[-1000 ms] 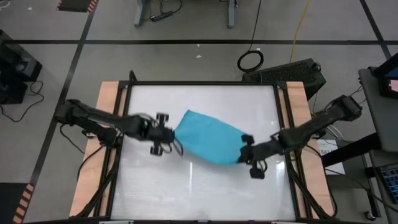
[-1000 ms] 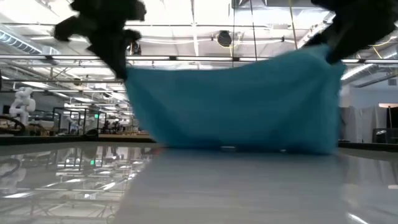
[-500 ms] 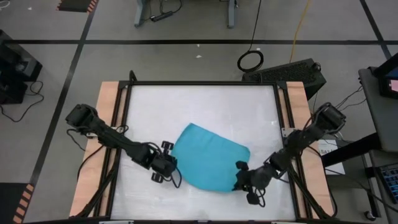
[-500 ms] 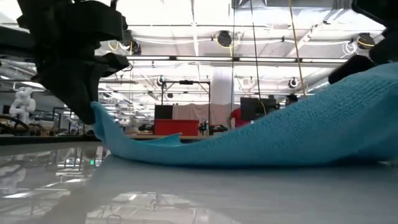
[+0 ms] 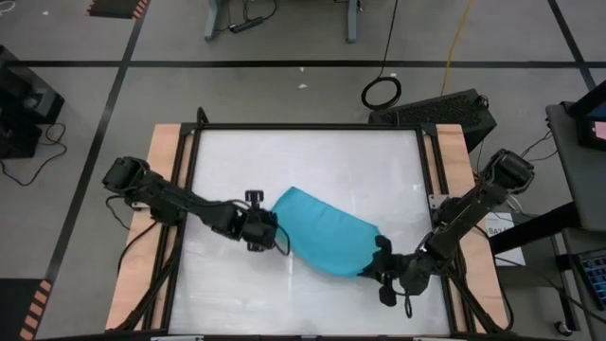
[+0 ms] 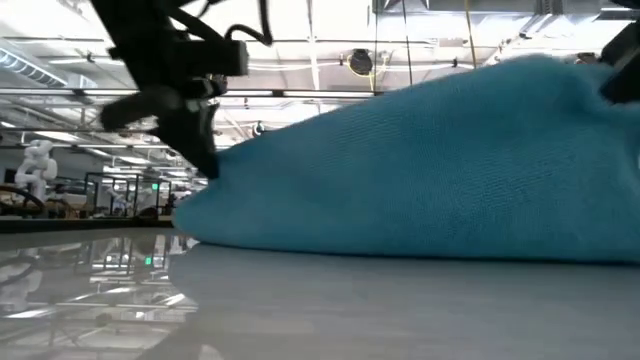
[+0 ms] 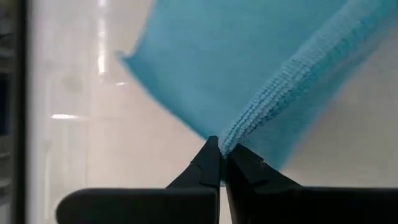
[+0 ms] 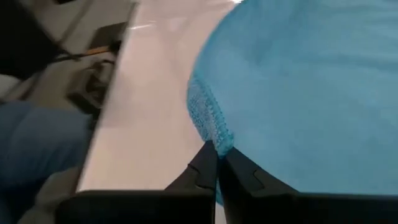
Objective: Roll towel into tight, uniform cylinder
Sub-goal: Roll the blue towel
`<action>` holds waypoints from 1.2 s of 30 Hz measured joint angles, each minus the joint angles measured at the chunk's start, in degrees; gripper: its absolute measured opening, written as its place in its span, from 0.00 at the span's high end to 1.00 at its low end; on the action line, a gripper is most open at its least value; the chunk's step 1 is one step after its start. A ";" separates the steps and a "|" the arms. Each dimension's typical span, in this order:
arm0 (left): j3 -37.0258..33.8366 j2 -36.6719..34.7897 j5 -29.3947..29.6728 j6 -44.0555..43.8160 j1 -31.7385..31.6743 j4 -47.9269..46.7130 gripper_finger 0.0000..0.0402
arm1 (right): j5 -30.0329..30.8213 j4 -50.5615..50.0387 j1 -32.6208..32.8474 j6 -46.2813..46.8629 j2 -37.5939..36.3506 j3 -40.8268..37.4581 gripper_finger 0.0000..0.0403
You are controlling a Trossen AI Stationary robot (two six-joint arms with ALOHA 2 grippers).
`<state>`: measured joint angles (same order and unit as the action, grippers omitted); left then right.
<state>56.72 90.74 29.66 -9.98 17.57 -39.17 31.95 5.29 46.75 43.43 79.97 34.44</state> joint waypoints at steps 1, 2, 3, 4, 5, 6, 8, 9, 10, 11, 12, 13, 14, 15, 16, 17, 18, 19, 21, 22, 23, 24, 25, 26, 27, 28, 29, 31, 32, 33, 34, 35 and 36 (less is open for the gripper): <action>0.01 0.00 1.14 0.26 -0.99 0.21 0.98 | 1.26 -2.56 0.02 2.54 -0.68 0.00 1.00; 0.01 0.00 2.29 0.55 -2.00 0.74 0.98 | 2.39 -5.41 0.03 5.40 -1.40 0.00 1.00; 0.01 0.00 3.06 1.30 -3.04 1.89 0.98 | 3.18 -7.53 0.03 7.94 -1.95 -0.02 1.00; 0.01 0.00 3.50 2.01 -3.95 3.56 0.98 | 3.75 -9.21 0.03 10.30 -2.32 -0.02 1.00; 0.01 0.00 3.56 3.25 -4.89 5.35 0.98 | 3.98 -10.63 0.04 12.33 -2.54 -0.02 1.00; 0.01 0.00 3.60 4.48 -5.77 7.17 0.98 | 4.11 -11.77 0.15 13.85 -2.65 -0.02 1.00; 0.01 0.00 3.62 6.48 -7.36 10.92 0.98 | 4.10 -12.39 0.25 15.64 -2.68 -0.02 1.00; 0.01 0.00 3.62 7.78 -8.15 12.31 0.98 | 4.08 -12.83 0.27 16.59 -2.70 -0.02 1.00; 0.01 0.00 3.62 8.80 -8.92 13.69 0.98 | 4.06 -13.51 0.27 17.53 -2.72 -0.02 1.00; 0.01 0.00 3.59 9.52 -9.73 14.95 0.98 | 4.07 -14.31 0.27 18.61 -2.72 -0.02 1.00; 0.01 0.00 3.60 10.47 -10.61 15.83 0.98 | 4.06 -14.97 0.27 19.68 -2.72 -0.02 1.00; 0.01 0.00 3.58 11.00 -11.49 16.64 0.98 | 4.08 -15.58 0.25 20.52 -2.72 -0.02 1.00; 0.01 0.00 3.47 11.85 -12.32 17.37 0.98 | 4.08 -16.30 0.25 21.41 -2.72 -0.02 1.00; 0.01 0.00 3.17 12.21 -13.15 17.75 0.98 | 4.08 -17.05 0.25 22.36 -2.72 -0.02 1.00; 0.01 0.00 2.61 12.52 -14.00 17.88 0.98 | 4.21 -17.87 0.25 23.22 -2.72 -0.02 1.00; 0.01 0.00 1.96 12.83 -14.83 17.92 0.98 | 4.33 -18.74 0.25 24.03 -2.72 -0.02 1.00; 0.01 0.05 1.28 13.24 -15.62 17.91 0.98 | 4.51 -19.65 0.25 25.04 -2.72 -0.02 1.00; 0.01 0.37 0.67 13.36 -16.32 18.06 0.98 | 4.98 -20.83 0.25 26.35 -2.72 -0.02 1.00; 0.03 1.07 -0.54 13.44 -17.67 18.21 0.98 | 5.93 -23.29 0.25 29.20 -2.72 -0.02 1.00; 0.03 1.60 -1.19 13.60 -18.31 18.25 0.98 | 6.24 -24.40 0.25 30.54 -2.72 -0.02 1.00; 0.03 2.29 -1.73 13.84 -18.84 18.90 0.98 | 6.80 -25.41 0.25 31.87 -2.72 -0.02 1.00; 0.05 3.07 -2.46 13.89 -19.31 19.58 0.98 | 7.31 -26.13 0.25 32.97 -2.72 -0.02 1.00; 0.06 3.95 -2.92 14.02 -19.73 20.02 0.98 | 7.68 -26.78 0.25 33.93 -2.72 -0.02 1.00; 0.06 4.93 -3.36 14.62 -20.11 20.59 0.98 | 8.15 -27.18 0.25 34.65 -2.72 -0.02 1.00; 0.06 5.96 -3.73 15.10 -20.36 21.46 0.98 | 8.58 -27.53 0.25 35.37 -2.72 -0.02 1.00; 0.06 6.98 -3.73 15.40 -20.58 22.66 0.97 | 8.82 -27.99 0.25 35.85 -2.72 -0.02 1.00; 0.06 7.91 -3.73 15.43 -20.72 23.69 0.96 | 8.92 -28.42 0.25 36.30 -2.72 -0.02 1.00; 0.06 9.54 -3.73 15.59 -20.96 25.46 0.91 | 9.01 -29.94 0.23 37.88 -2.67 -0.02 0.99; 0.06 10.24 -3.52 16.02 -20.99 26.44 0.88 | 9.04 -31.29 0.23 39.11 -2.55 -0.02 0.98; 0.06 10.73 -2.67 16.37 -20.97 27.22 0.85 | 9.04 -32.75 0.23 40.58 -2.37 -0.02 0.96; 0.06 10.93 -1.60 16.41 -20.97 27.68 0.81 | 9.01 -34.31 0.23 42.21 -2.14 -0.02 0.93; 0.06 11.08 -0.59 16.44 -20.95 28.38 0.77 | 8.95 -35.95 0.23 43.66 -1.92 -0.02 0.91; 0.06 11.10 0.28 16.44 -20.87 29.24 0.73 | 8.91 -37.74 0.23 45.26 -1.76 -0.02 0.88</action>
<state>56.77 101.84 29.94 6.46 -3.30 -9.93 40.86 -32.45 46.98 88.69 78.21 34.41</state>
